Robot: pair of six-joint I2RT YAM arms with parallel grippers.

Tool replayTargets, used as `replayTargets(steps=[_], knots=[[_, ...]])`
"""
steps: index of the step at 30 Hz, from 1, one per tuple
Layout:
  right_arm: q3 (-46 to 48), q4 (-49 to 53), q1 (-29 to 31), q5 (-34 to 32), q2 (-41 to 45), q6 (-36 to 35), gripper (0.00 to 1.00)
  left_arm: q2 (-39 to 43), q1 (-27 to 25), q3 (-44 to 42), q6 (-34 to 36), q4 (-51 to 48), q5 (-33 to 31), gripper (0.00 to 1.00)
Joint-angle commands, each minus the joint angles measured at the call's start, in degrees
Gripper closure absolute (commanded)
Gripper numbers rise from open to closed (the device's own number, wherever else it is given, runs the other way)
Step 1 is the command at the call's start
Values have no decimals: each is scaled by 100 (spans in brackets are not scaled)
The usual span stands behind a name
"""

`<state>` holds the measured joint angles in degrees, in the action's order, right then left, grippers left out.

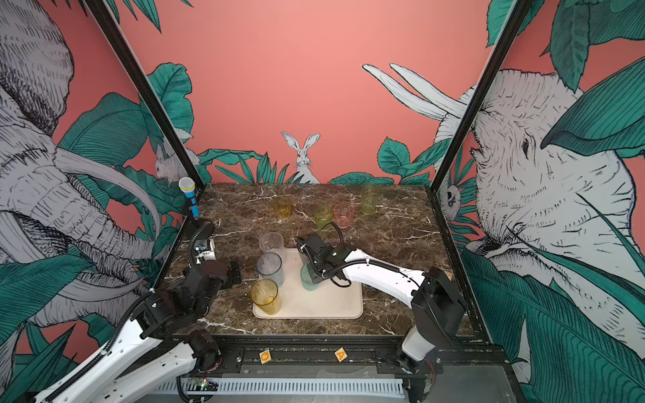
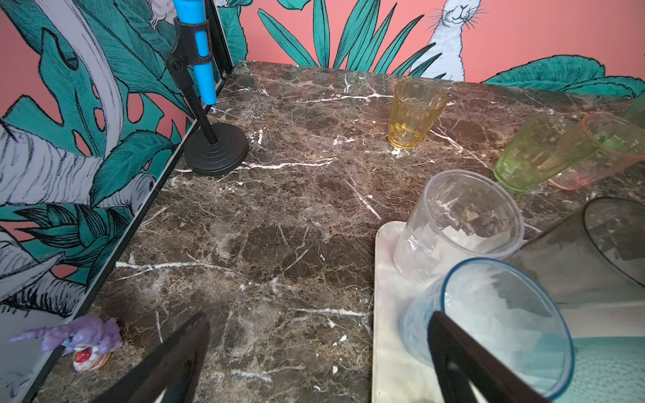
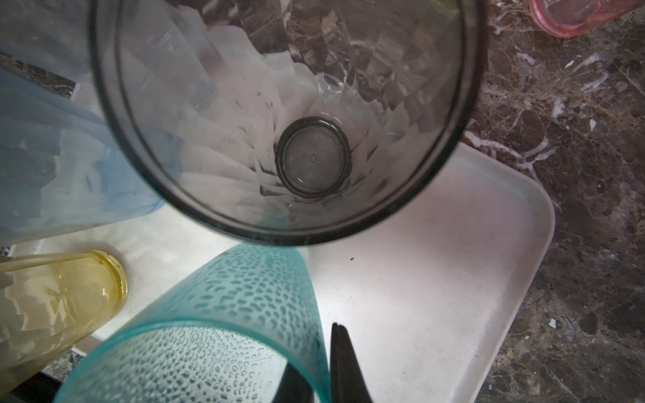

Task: Place the glasses into the tray
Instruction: 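Lower the teal cup onto the tray and open the right gripper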

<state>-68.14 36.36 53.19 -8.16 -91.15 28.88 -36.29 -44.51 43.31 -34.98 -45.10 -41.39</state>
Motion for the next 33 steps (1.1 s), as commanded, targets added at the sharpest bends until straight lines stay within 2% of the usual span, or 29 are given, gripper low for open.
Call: replayTargets(steps=[1,10,26,33], knots=[[-208,-81,42,14,-168,-23,98,47,23,-93,-140,-148,-98,2],[-231,-65,42,68,-300,16,93,124,29,-113,-189,-233,-115,2],[-387,-55,44,154,-395,56,71,321,29,-112,-232,-420,-177,2],[-481,29,42,189,-386,82,66,302,22,-147,-270,-382,-133,2]])
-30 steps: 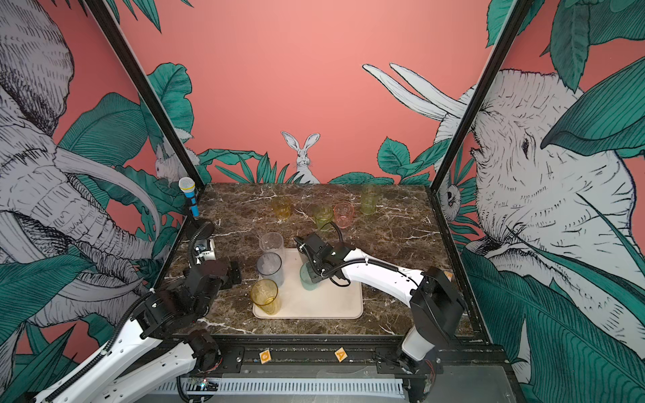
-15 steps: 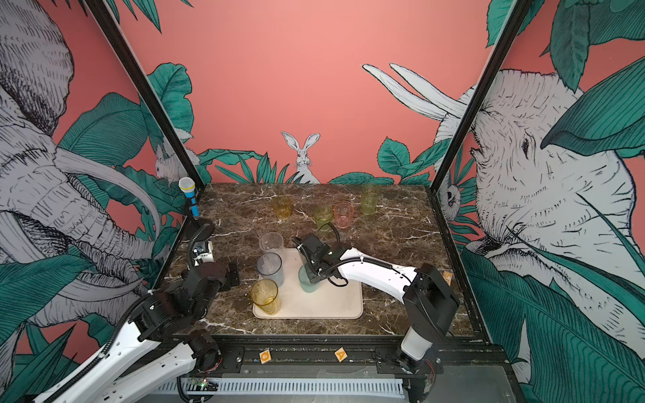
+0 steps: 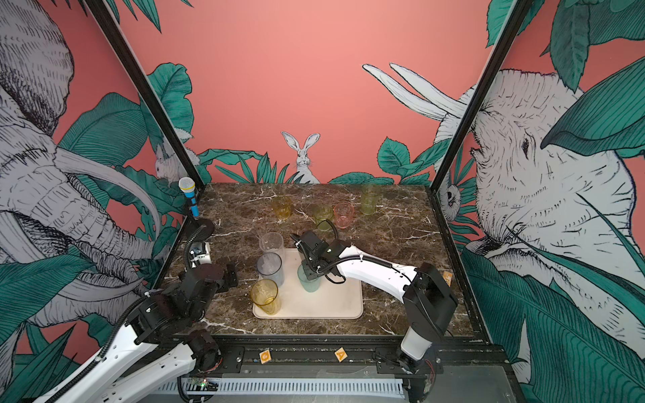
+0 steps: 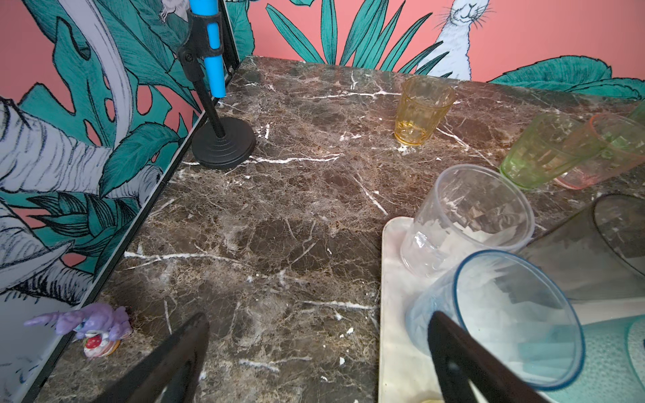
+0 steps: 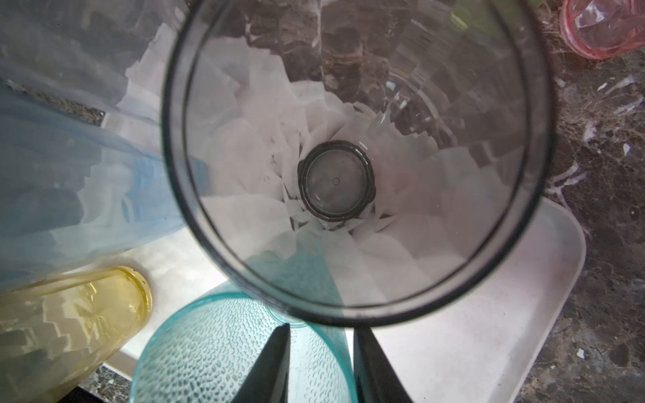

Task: Place the glasses into the tray
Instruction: 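Lower the teal cup onto the tray and open the right gripper, then raise the right gripper and move it toward the far green and pink cups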

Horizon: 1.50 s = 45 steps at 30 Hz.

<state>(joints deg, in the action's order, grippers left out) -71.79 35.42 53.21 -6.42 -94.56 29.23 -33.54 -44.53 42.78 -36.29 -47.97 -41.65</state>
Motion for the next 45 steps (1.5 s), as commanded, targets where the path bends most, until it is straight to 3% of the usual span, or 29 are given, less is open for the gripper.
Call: replayTargets(steps=[1,17,26,45], knots=[[-131,127,40,30,-44,47,65,28,32,-95,-146,-99,-107,2],[-1015,995,39,-175,602,-305,58,121,32,-30,-101,-189,-174,2],[-1695,1434,-106,-792,791,-885,53,156,32,-25,-100,-231,-195,2],[-3191,1423,-1744,-809,394,-1791,49,229,28,-52,-239,-414,-203,2]])
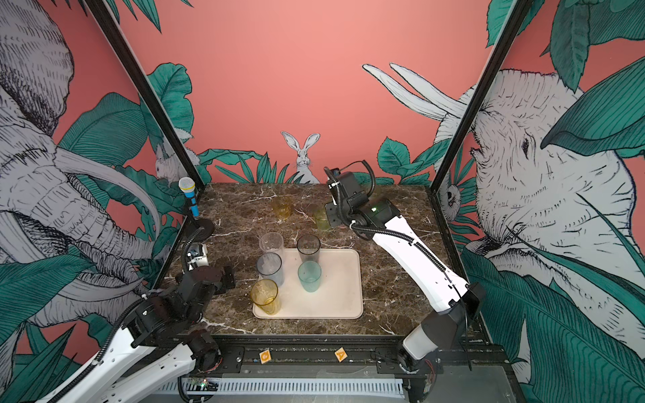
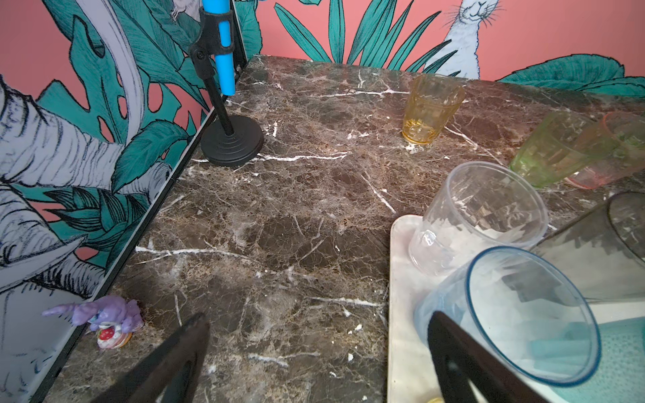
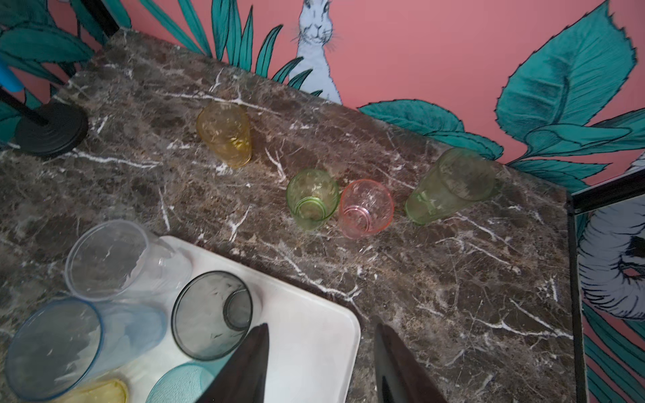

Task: Place the glasses into the tray
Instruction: 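Raise the right gripper and move it toward the far green and pink cups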

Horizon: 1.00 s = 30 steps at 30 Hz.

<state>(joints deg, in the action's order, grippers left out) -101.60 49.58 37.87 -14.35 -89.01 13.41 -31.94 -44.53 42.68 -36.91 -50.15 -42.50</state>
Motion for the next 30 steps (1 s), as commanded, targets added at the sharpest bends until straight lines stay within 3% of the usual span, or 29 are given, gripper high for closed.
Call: replayTargets(steps=[1,22,30], knots=[[-265,-13,-290,-26,-200,-245,49,73,27,-43,-193,-212,-118,2],[-1771,72,-2158,782,-1882,-266,47,237,27,-116,-285,-390,-162,2],[-2571,200,-2513,912,-2646,-149,33,276,32,-143,-358,-477,-154,2]])
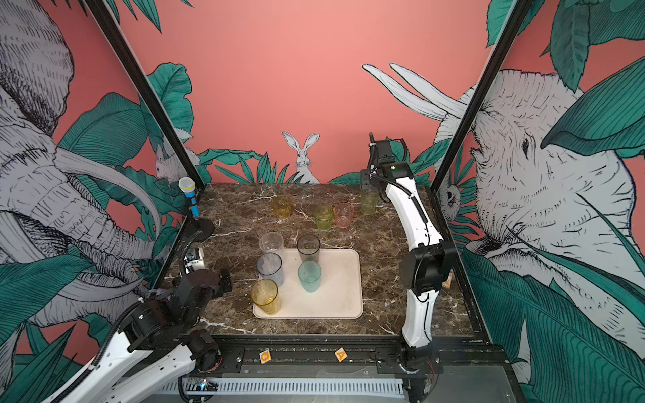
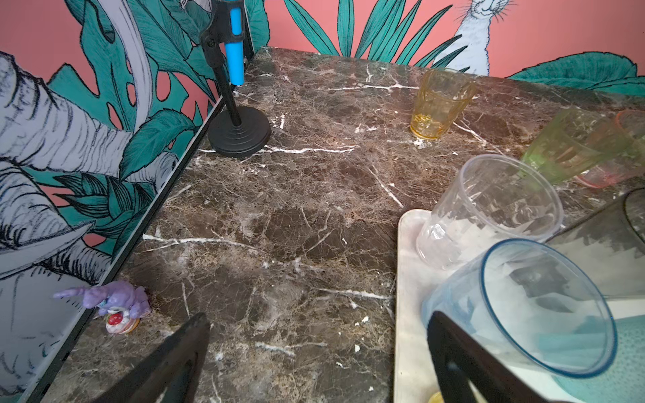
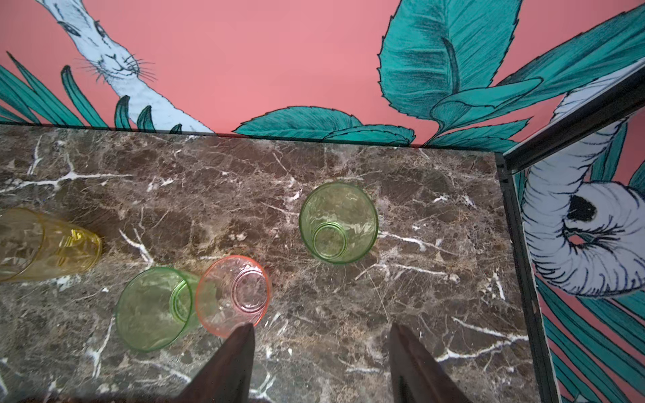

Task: Place the glasses into the tray
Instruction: 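Lower the right gripper around the tall green cup's rim and close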

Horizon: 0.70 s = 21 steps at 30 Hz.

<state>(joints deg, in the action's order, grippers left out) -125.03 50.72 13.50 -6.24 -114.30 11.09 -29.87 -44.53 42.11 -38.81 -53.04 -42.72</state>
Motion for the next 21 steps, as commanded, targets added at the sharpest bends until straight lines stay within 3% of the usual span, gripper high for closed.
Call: replayTargets(steps=[1,21], knots=[[-297,91,-115,111,-198,115,32,84,32,-89,-164,-196,-140,2],[-1609,164,-748,324,-1556,745,24,178,28,-141,-261,-251,-184,2]])
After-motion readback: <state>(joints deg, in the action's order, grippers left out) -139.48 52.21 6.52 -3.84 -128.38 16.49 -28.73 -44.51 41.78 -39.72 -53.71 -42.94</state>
